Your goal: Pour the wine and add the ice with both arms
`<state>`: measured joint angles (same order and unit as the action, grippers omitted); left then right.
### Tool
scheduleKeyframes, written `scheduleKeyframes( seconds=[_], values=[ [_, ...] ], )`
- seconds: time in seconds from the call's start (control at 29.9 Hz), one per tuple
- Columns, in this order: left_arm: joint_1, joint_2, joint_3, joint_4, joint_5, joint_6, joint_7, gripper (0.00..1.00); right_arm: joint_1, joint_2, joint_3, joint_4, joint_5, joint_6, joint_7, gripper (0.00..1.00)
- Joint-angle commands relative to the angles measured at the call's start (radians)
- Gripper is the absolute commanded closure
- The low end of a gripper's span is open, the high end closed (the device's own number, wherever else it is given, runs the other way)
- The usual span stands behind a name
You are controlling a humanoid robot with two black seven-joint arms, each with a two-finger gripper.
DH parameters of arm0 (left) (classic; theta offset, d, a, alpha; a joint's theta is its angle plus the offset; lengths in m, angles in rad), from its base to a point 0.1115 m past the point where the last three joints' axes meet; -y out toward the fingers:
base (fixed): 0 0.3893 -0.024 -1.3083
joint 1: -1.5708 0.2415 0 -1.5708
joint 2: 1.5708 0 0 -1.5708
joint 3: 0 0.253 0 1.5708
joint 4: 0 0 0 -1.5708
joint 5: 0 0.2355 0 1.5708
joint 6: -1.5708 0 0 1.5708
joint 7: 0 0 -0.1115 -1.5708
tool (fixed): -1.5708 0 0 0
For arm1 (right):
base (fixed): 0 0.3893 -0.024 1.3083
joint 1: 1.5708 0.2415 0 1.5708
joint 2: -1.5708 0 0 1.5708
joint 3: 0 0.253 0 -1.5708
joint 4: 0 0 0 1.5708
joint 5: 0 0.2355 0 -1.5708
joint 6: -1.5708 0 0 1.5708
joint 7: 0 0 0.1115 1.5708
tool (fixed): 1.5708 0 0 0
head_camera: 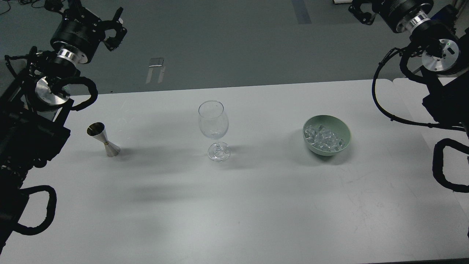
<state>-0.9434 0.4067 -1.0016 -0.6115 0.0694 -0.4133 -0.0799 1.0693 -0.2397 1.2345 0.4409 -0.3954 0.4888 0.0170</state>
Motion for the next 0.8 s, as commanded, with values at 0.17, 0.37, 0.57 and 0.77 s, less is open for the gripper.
scheduleKeyframes(
  seconds=[0.17,0.37,0.57,0.77],
  values=[
    [0.149,0.228,-0.014,-0.381,-0.062,0.050,0.085,0.02,-0.005,-0.006,0.003,-0.001,0.000,0.000,0.014,0.00],
    [0.356,0.357,-0.138,-0.595,-0.215,0.079,0.083,0.02,-0.011,-0.023,0.003,-0.001,0.001,0.000,0.023,0.00],
    [0.684,0.435,-0.377,-0.899,-0.338,0.172,0.092,0.02,-0.025,-0.038,0.005,-0.001,0.001,0.000,0.023,0.00],
    [1.001,0.428,-0.575,-1.014,-0.367,0.177,0.140,0.02,-0.040,-0.043,0.005,-0.001,0.001,0.000,0.027,0.00]
  ],
)
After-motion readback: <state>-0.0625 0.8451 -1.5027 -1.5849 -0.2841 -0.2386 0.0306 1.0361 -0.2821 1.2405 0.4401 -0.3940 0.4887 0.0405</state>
